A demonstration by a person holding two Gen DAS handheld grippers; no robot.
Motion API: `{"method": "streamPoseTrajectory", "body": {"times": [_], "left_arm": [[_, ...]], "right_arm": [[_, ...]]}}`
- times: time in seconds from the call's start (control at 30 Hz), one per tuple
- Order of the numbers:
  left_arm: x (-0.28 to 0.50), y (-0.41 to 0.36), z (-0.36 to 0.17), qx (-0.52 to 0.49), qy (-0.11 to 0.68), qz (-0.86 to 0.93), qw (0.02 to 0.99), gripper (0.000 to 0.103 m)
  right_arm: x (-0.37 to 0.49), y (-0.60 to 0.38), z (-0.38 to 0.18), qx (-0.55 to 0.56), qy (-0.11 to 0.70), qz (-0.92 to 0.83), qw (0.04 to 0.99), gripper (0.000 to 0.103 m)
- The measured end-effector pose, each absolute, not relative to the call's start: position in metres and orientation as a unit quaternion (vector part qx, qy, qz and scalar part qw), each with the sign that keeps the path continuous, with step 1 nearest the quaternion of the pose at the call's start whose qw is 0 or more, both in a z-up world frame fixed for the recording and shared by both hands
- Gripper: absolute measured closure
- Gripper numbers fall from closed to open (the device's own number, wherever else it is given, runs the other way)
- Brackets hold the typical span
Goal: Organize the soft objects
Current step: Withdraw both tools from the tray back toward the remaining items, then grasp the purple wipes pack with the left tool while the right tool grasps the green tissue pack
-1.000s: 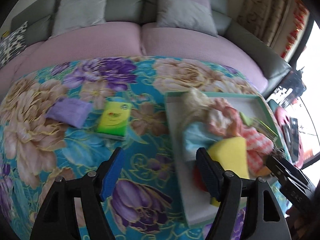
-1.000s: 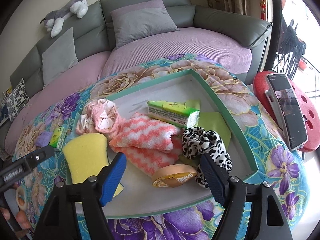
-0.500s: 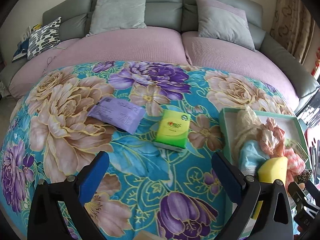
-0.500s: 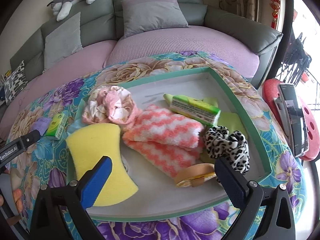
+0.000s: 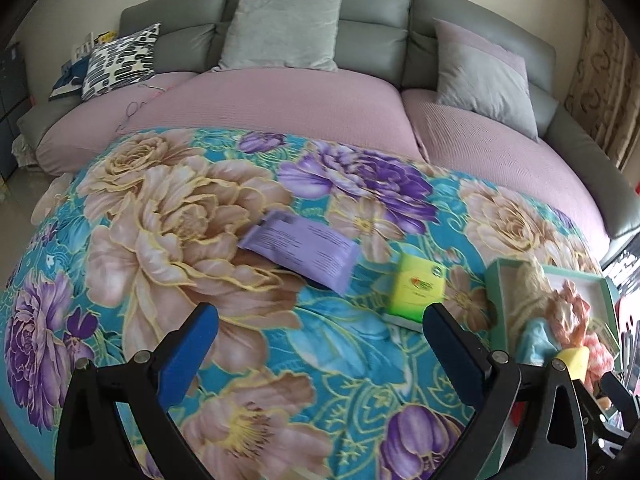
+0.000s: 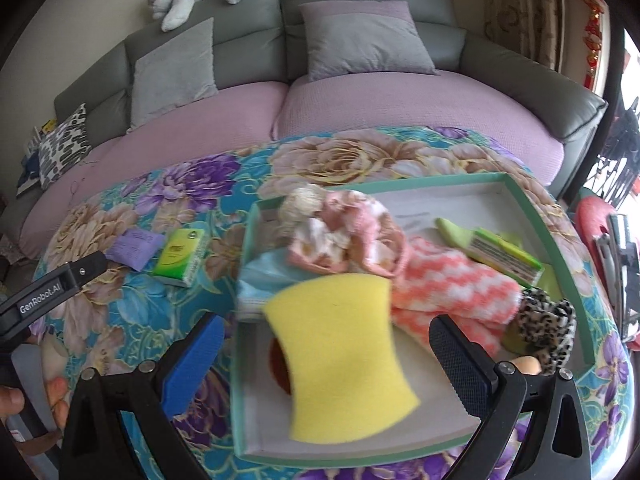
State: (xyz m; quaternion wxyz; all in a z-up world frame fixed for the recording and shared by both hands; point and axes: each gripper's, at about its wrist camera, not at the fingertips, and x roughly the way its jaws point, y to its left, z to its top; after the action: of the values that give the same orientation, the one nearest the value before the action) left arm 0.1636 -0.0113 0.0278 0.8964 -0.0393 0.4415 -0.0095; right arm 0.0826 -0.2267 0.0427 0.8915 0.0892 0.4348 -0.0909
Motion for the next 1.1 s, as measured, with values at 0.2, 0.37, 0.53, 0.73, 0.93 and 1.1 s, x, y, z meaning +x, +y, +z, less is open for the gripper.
{"method": "streamPoseTrajectory", "body": {"times": [0.2, 0.37, 0.53, 0.73, 0.93, 1.1], "left_arm": [[0.175, 0.009, 0.024, -0.063, 0.434, -0.008, 0.899, 0.001], [0.191, 0.011, 0.013, -0.058, 0.448, -0.019, 0.892, 0.001], [0.213, 0.017, -0.009, -0.075, 0.478, -0.023, 0.875, 0.001], [0.239, 0.023, -0.027, -0.106, 0.496, -0.027, 0.862, 0.001], [0.275, 0.02, -0.033, -0.101, 0.514, -0.016, 0.852, 0.001], [0.291, 0.02, -0.042, -0.107, 0.537, -0.009, 0.837, 0.001]], "right_arm": [[0.098, -0.205, 0.046, 0.089, 0.42, -0.064, 0.901, 0.0], [0.118, -0.189, 0.042, 0.099, 0.416, -0.038, 0.903, 0.0], [0.14, -0.166, 0.032, 0.074, 0.423, -0.028, 0.903, 0.0], [0.157, -0.146, 0.014, 0.063, 0.439, -0.012, 0.896, 0.0], [0.166, -0.146, 0.007, 0.069, 0.441, -0.02, 0.894, 0.0], [0.173, -0.14, 0.002, 0.058, 0.441, -0.013, 0.896, 0.0]]}}
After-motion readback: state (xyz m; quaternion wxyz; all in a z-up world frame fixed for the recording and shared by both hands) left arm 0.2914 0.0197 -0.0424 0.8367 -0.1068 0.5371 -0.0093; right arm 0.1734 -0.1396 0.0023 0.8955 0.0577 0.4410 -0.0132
